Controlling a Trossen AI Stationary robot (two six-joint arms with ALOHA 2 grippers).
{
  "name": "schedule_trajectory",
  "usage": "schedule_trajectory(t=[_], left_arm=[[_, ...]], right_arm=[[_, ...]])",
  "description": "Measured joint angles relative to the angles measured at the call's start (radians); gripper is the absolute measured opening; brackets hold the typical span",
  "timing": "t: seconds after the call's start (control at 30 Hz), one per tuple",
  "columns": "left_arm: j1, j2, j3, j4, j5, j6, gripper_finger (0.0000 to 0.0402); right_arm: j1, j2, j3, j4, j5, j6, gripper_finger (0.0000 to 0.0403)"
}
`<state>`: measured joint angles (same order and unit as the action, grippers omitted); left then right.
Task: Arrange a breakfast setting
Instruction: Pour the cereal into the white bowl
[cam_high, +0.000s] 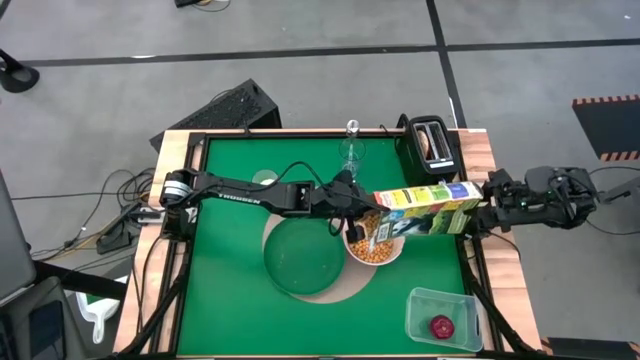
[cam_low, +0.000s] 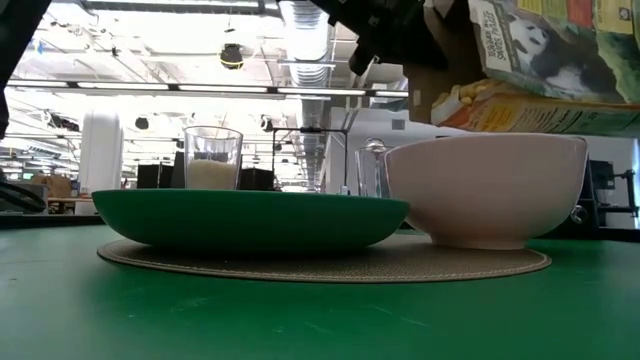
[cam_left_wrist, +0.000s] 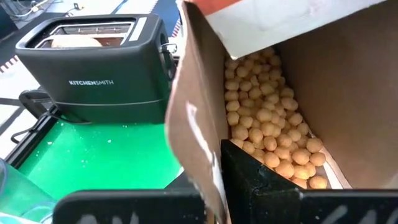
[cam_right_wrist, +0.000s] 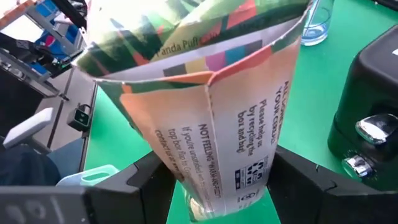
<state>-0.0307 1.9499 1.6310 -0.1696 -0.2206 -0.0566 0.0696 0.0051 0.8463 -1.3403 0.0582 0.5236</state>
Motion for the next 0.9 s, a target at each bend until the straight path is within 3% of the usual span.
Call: schedule_trajectory(t=[0.57, 0.9], left_arm=[[0.0, 0.0, 0.0, -0.008, 0.0, 0.005, 0.0], [0.0, 0.0, 0.0, -0.006, 0.0, 0.005, 0.0]], right_arm=[[0.0, 0.0, 0.133, -0.104, 0.051, 0.003, 0.025], [0.0, 0.0, 0.134, -0.107, 0.057, 0.003, 0.025]])
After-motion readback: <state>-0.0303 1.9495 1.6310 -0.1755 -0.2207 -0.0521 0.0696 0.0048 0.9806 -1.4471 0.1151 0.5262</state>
